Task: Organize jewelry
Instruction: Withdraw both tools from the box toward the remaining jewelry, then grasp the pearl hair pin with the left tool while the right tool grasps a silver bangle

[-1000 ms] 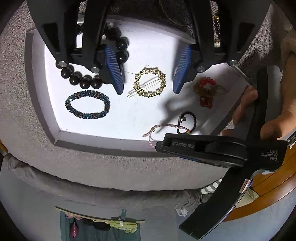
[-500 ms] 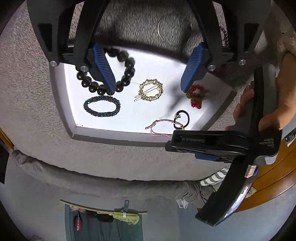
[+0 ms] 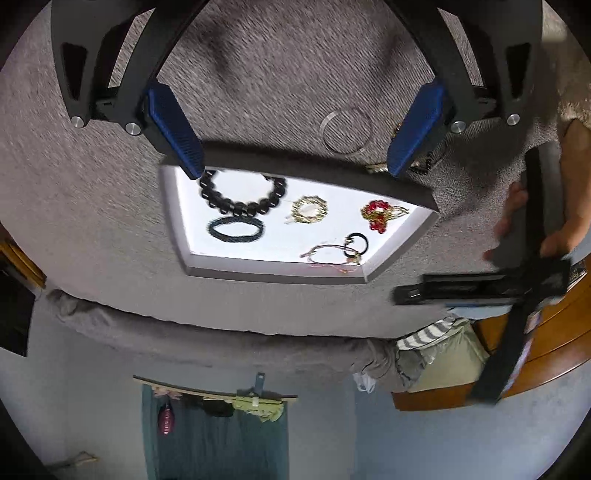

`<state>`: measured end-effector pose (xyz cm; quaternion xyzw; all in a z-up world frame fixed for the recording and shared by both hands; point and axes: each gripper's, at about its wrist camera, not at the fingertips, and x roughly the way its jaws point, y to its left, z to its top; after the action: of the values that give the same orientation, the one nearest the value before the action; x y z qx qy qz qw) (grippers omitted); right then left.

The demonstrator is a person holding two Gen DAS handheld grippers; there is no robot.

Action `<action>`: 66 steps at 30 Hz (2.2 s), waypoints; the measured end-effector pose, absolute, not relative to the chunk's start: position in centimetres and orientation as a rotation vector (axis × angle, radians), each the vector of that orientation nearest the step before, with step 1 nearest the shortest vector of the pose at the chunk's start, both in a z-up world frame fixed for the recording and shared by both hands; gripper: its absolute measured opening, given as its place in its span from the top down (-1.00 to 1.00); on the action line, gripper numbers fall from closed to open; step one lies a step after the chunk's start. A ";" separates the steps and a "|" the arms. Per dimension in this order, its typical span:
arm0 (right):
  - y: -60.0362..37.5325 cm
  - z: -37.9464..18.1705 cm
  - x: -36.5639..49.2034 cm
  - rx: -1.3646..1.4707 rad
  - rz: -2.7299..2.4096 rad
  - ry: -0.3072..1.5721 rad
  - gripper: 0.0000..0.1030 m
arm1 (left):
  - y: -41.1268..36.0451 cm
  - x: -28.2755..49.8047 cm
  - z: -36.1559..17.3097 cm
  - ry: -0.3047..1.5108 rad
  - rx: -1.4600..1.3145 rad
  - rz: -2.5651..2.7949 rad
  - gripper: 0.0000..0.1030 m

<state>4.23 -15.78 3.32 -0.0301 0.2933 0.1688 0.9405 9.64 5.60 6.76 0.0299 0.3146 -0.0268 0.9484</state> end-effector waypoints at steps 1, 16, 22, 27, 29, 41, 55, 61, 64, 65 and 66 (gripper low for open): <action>-15.9 3.2 4.1 -0.059 0.332 0.601 -0.89 | 5.7 8.9 6.6 0.639 0.063 -0.053 -0.94; -14.7 0.5 2.6 -0.172 0.337 0.621 -0.89 | 6.4 1.7 0.4 0.705 0.049 -0.133 -0.94; -14.5 -0.8 3.3 -0.190 0.363 0.694 -0.89 | 5.6 1.5 -0.9 0.735 0.089 -0.208 -0.94; -15.5 -1.2 3.9 -0.239 0.334 0.714 -0.89 | 3.1 0.4 -0.7 0.703 0.176 -0.314 -0.88; -16.2 -1.1 4.1 -0.215 0.339 0.721 -0.84 | 2.3 0.0 -0.6 0.698 0.193 -0.359 -0.87; -12.0 -1.8 5.7 -0.188 0.468 0.742 -0.41 | 3.9 1.4 -1.2 0.742 0.133 -0.293 -0.82; -9.4 -3.0 6.9 -0.208 0.490 0.777 0.08 | 4.3 1.6 -1.7 0.763 0.125 -0.298 -0.81; -11.2 -2.1 6.2 -0.158 0.473 0.780 0.08 | 3.7 1.8 -1.7 0.777 0.105 -0.348 -0.67; -12.6 -1.7 6.2 -0.121 0.451 0.785 0.08 | 3.1 2.9 -1.5 0.780 0.102 -0.373 -0.38; -12.9 -1.6 6.3 -0.111 0.446 0.784 0.08 | 2.9 3.2 -1.5 0.785 0.106 -0.375 -0.23; -13.2 -1.5 6.3 -0.100 0.442 0.781 0.08 | 2.5 3.8 -1.5 0.790 0.116 -0.377 -0.08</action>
<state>6.30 -13.21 -1.45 -0.0485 0.3776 0.2136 0.8997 3.78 2.53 -1.46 0.0560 0.3821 -0.1825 0.9042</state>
